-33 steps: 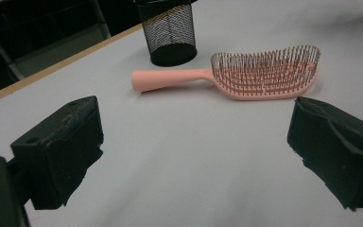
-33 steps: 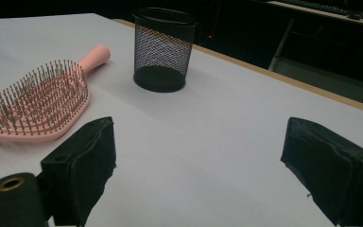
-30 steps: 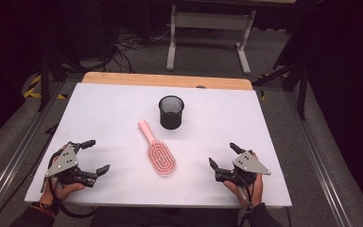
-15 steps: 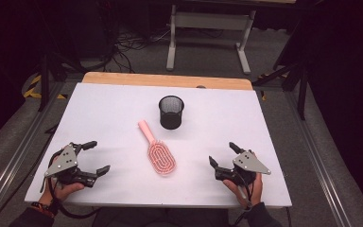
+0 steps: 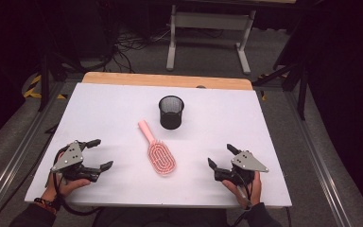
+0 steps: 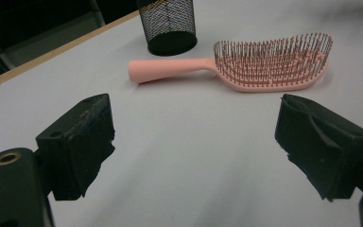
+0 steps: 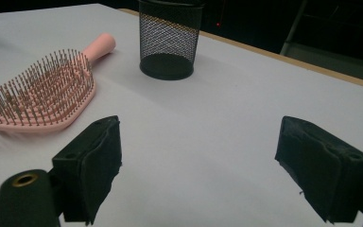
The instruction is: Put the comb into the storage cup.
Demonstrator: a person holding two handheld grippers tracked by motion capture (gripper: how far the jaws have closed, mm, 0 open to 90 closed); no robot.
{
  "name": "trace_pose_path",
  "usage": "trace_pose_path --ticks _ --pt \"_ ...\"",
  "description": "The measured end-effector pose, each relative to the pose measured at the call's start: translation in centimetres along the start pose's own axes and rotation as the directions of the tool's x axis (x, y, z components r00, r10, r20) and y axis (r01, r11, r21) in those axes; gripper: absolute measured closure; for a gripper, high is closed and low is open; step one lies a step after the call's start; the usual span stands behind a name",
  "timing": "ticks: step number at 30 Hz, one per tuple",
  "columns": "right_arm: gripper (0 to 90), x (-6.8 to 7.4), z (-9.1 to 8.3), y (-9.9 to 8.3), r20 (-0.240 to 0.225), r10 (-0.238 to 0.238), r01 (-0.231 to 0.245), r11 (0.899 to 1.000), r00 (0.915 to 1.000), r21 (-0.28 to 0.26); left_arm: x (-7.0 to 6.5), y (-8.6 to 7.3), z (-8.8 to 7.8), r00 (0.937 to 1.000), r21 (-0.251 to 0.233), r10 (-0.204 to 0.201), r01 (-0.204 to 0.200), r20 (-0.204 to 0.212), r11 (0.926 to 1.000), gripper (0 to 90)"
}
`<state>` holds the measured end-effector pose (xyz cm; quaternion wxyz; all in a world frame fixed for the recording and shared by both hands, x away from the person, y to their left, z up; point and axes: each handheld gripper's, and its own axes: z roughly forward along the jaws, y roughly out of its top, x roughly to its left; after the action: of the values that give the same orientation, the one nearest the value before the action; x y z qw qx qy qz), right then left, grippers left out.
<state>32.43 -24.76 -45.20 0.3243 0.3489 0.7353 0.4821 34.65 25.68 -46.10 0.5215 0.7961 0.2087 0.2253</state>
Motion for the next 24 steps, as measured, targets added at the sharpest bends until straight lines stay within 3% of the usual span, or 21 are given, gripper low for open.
trace_pose_path --ticks 10,19,24 --pt "14.6 0.11 0.35 -0.08 -0.037 0.008 -0.006 1.0 0.9993 0.03 0.1 -0.35 0.25 0.9996 0.051 0.023 -0.024 0.018 0.9984 14.6" --pt "14.5 0.17 0.38 -0.03 -0.046 -0.03 0.033 0.998 0.9985 0.047 0.12 -0.31 0.13 0.9993 0.055 0.036 -0.036 0.011 0.9978 15.0" --pt "17.0 0.42 0.71 -0.03 -0.068 -0.046 0.051 0.997 0.9966 0.063 0.06 -0.23 -0.1 0.9991 0.045 0.038 -0.037 -0.016 0.9983 13.6"
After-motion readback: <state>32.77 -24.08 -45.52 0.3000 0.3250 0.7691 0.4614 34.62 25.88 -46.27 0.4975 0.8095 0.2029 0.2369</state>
